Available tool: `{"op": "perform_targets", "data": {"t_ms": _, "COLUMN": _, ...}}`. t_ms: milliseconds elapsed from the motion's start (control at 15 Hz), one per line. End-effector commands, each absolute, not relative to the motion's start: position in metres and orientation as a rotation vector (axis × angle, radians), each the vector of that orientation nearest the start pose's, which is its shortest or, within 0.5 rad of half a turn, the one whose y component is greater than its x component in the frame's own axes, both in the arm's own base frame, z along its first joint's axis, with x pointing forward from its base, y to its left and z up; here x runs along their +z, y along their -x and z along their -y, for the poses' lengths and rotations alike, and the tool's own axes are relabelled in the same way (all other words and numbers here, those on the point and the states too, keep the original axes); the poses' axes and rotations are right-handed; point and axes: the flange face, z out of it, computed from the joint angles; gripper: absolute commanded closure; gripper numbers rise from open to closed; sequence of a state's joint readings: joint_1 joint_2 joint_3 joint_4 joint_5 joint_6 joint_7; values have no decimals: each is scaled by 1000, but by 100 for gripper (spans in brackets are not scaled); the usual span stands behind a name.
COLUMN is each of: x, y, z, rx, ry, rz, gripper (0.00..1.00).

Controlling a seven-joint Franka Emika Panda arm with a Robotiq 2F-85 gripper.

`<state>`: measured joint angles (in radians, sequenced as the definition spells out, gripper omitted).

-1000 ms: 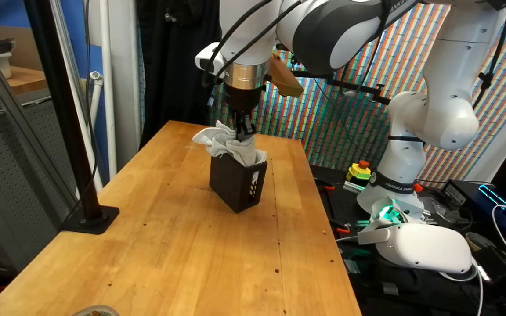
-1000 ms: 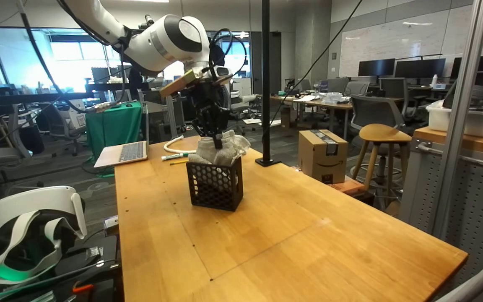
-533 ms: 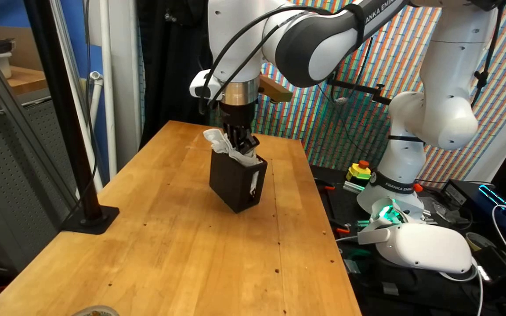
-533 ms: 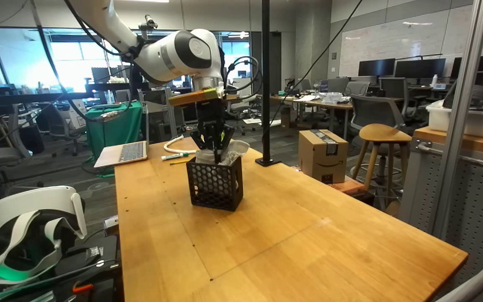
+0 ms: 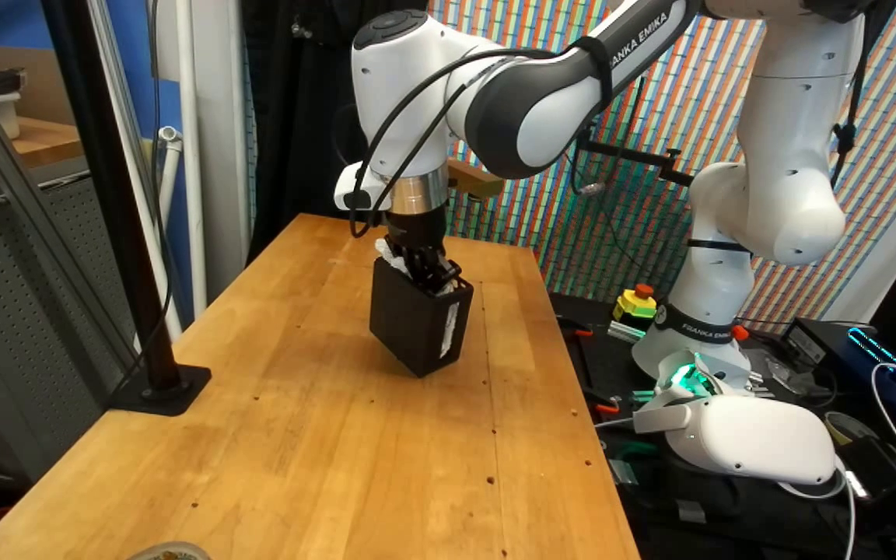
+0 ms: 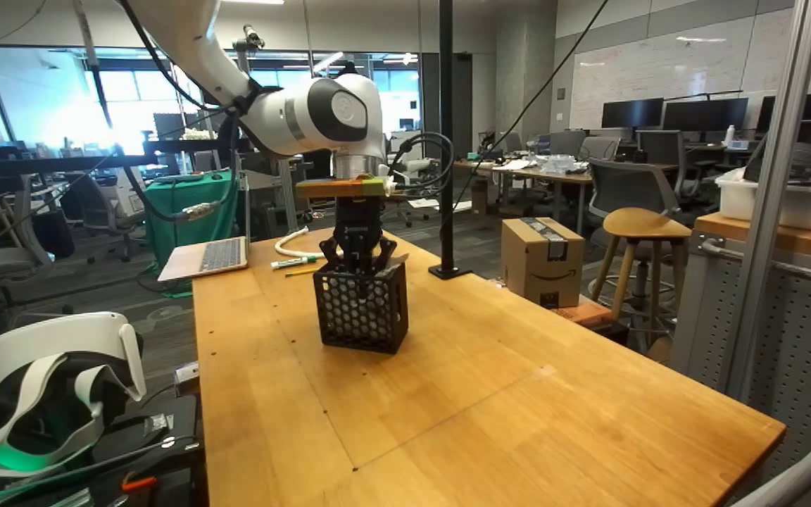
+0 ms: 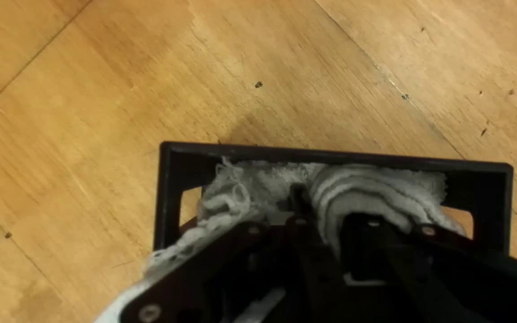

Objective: Put the towel in the box

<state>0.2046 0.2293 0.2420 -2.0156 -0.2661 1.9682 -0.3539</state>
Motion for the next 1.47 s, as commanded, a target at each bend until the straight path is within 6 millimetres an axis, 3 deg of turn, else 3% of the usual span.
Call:
{"op": "perform_targets", "data": {"t_ms": 0, "x": 291, "y": -519, "z": -222, "rx": 463, "ry": 2854, "rz": 1505, "gripper": 81}}
{"op": "perform_targets", "data": {"t_ms": 133, "x": 272, "y": -519, "z": -222, "rx": 515, "ry": 2830, "rz": 1497, "gripper": 81}}
{"op": "perform_targets", "data": {"t_ms": 267, "x": 266, "y": -519, "z": -222, "rx": 544, "ry": 2827, "rz": 1490, "gripper": 81}}
{"op": "perform_targets", "data": {"t_ms": 600, "x": 276, "y": -522, "z": -224, "rx": 521, "ry": 2838, "rz": 1465, "gripper": 81}}
{"op": "perform_targets", "data": {"t_ms": 667, "x": 285, "y": -523, "z": -225, "rx": 491, "ry": 2841, "rz": 1455, "gripper": 56}}
{"op": "perform_targets", "data": {"t_ms": 800, "x": 304, "y": -525, "z": -229, "rx": 418, "ry": 2847, "rz": 1433, "gripper": 51}}
{"op": "perform_targets", "data": {"t_ms": 1067, "x": 341, "y": -522, "z": -243, "rx": 240, "ry": 2826, "rz": 1423, "gripper": 25}}
{"op": "perform_targets", "data": {"t_ms": 1200, "x": 353, "y": -521, "z": -252, "rx": 166, "ry": 2816, "rz": 1428, "gripper": 19}}
{"op": "perform_targets", "data": {"t_ms": 1400, "x": 372, "y": -520, "z": -262, "rx": 75, "ry": 2804, "rz": 1446, "gripper": 0}}
